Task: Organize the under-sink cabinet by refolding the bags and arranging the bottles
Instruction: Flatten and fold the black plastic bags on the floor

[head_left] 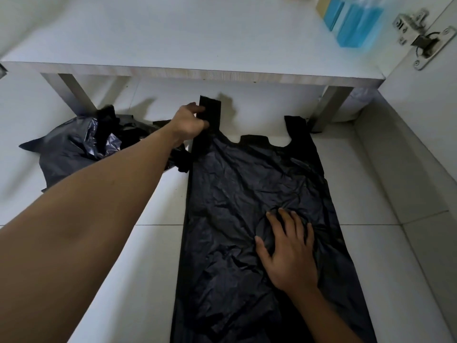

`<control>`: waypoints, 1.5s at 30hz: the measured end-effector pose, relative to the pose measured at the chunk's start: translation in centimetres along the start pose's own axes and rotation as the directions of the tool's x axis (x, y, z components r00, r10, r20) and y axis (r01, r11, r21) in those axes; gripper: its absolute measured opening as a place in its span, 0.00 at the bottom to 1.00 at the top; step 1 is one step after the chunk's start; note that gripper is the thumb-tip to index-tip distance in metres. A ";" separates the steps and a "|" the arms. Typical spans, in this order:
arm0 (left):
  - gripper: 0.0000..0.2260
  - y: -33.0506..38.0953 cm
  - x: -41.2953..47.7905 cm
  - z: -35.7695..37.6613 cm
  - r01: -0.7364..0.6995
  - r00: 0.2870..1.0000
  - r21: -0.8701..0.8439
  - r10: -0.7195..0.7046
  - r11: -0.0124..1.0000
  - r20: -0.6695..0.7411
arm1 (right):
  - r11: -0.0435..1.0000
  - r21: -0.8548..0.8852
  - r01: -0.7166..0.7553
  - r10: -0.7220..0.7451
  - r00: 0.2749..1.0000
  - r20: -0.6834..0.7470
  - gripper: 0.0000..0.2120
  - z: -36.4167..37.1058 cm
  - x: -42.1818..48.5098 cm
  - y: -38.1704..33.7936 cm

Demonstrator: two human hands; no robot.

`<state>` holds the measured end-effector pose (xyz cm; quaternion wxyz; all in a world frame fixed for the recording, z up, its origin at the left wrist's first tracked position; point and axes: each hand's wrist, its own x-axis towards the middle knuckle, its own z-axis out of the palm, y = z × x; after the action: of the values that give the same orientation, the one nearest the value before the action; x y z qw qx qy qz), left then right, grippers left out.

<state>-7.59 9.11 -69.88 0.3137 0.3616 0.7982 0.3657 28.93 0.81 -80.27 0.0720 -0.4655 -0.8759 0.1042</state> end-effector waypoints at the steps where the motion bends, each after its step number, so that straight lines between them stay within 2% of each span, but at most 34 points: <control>1: 0.28 -0.2 -0.1 -0.1 -0.018 1.000 0.082 0.016 0.996 0.025 | 1.000 0.003 0.000 0.000 1.000 -0.001 0.30 0.0 0.0 0.0; 3: 0.30 -0.7 -1.2 0.1 -0.110 0.991 0.282 0.127 0.953 -0.044 | 1.000 0.008 -0.001 0.001 1.000 -0.002 0.30 0.1 0.1 0.0; 5: 0.27 -0.7 -4.2 1.4 -0.246 0.927 0.503 0.353 0.828 -0.128 | 1.000 0.006 -0.008 0.008 1.000 0.006 0.30 0.0 0.1 -0.1; 7: 0.26 -0.9 -9.1 3.6 -0.393 0.866 0.634 0.499 0.666 0.012 | 1.000 0.010 -0.011 0.010 1.000 0.013 0.30 -0.1 0.2 -0.2; 9: 0.30 -2.4 -14.4 6.1 -0.498 0.837 0.687 0.500 0.529 0.222 | 1.000 0.006 -0.026 0.026 0.999 0.033 0.31 -0.4 0.2 -0.2; 11: 0.35 -4.7 -19.3 7.7 -0.526 0.832 0.707 0.458 0.473 0.312 | 0.999 -0.002 -0.035 0.035 0.997 0.069 0.31 -0.8 0.1 -0.3; 14: 0.48 -7.5 -24.9 9.0 -0.484 0.871 0.732 0.349 0.480 0.347 | 0.999 0.034 -0.038 0.033 0.988 0.150 0.31 -2.5 0.6 -0.6; 17: 0.57 -9.0 -27.7 9.1 -0.435 0.899 0.766 0.187 0.472 0.396 | 0.985 0.149 -0.093 0.038 0.941 0.335 0.30 -5.2 2.1 -0.7; 18: 0.58 -9.3 -28.1 9.1 -0.421 0.903 0.767 0.149 0.485 0.402 | 0.966 0.230 -0.117 0.030 0.936 0.349 0.28 -6.2 2.3 -0.6; 20: 0.59 -10.0 -28.5 9.1 -0.403 0.908 0.754 0.125 0.518 0.399 | 0.949 0.297 -0.105 0.022 0.963 0.269 0.24 -7.3 1.7 0.4; 21: 0.59 -10.1 -28.4 9.0 -0.397 0.910 0.745 0.124 0.536 0.396 | 0.967 0.239 -0.089 0.028 0.968 0.248 0.23 -7.6 1.1 1.0; 23: 0.60 -10.3 -28.3 8.9 -0.391 0.909 0.729 0.111 0.562 0.402 | 0.996 0.062 -0.060 0.038 0.949 0.313 0.24 -7.8 -0.4 2.0; 26: 0.60 -10.3 -28.5 8.9 -0.393 0.907 0.733 0.101 0.555 0.409 | 0.999 0.015 -0.039 0.029 0.908 0.417 0.30 -7.0 -2.1 2.9; 29: 0.58 -10.0 -28.7 8.7 -0.395 0.912 0.726 0.150 0.563 0.381 | 0.999 0.030 -0.030 0.019 0.944 0.330 0.29 -6.6 -3.1 2.5; 31: 0.50 -9.8 -28.9 9.2 -0.415 0.909 0.722 0.283 0.554 0.305 | 0.999 0.050 -0.005 -0.004 0.985 0.173 0.23 -6.1 -3.9 1.2; 33: 0.44 -10.0 -29.1 10.1 -0.427 0.896 0.722 0.362 0.544 0.257 | 0.996 0.082 0.038 -0.045 0.995 0.085 0.19 -4.9 -5.1 -0.8; 37: 0.43 -11.6 -29.5 12.0 -0.396 0.917 0.704 0.301 0.590 0.262 | 0.995 0.096 0.039 -0.048 0.995 0.088 0.20 -1.7 -7.6 -2.6; 40: 0.42 -12.5 -29.8 12.5 -0.397 0.911 0.694 0.353 0.601 0.215 | 0.999 0.041 -0.021 0.019 0.998 0.067 0.24 -1.3 -8.2 -0.1; 45: 0.43 -12.3 -29.9 12.7 -0.404 0.908 0.704 0.351 0.584 0.229 | 0.964 0.007 -0.267 0.267 0.963 0.036 0.28 -3.1 -7.7 5.3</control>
<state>14.00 -16.28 -79.61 0.0813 0.6295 0.7706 0.0578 38.16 -2.28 -78.78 0.0448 -0.5770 -0.8057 0.1262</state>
